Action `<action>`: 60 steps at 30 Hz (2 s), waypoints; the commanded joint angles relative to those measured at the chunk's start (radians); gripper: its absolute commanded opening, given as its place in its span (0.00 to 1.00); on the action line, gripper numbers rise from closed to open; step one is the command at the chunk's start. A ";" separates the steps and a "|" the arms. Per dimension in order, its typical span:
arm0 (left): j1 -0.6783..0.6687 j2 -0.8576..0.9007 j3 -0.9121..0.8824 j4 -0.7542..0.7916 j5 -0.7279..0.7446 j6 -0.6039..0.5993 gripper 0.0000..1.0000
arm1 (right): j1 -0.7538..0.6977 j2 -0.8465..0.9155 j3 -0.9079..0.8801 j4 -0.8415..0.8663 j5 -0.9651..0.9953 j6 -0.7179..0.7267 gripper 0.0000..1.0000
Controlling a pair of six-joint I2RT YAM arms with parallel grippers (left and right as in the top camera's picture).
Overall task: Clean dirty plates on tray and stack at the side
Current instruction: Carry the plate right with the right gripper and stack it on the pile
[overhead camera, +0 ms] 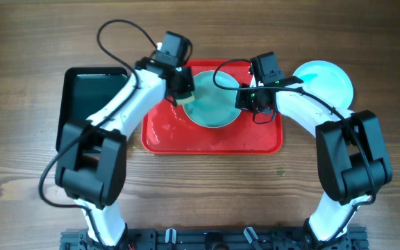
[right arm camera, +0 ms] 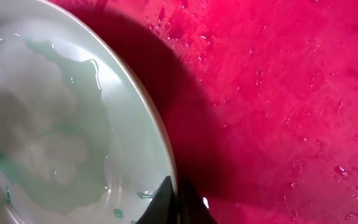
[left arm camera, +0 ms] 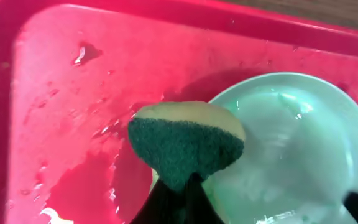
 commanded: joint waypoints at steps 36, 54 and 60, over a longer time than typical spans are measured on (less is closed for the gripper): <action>-0.125 0.166 -0.020 0.116 -0.340 -0.188 0.04 | 0.000 0.018 0.024 -0.006 -0.002 0.012 0.04; 0.096 -0.087 0.144 -0.300 -0.146 -0.124 0.04 | 0.000 -0.100 0.024 -0.066 0.006 -0.042 0.04; 0.122 -0.086 0.144 -0.320 -0.143 -0.121 0.04 | 0.056 -0.277 0.024 -0.206 0.479 -0.079 0.04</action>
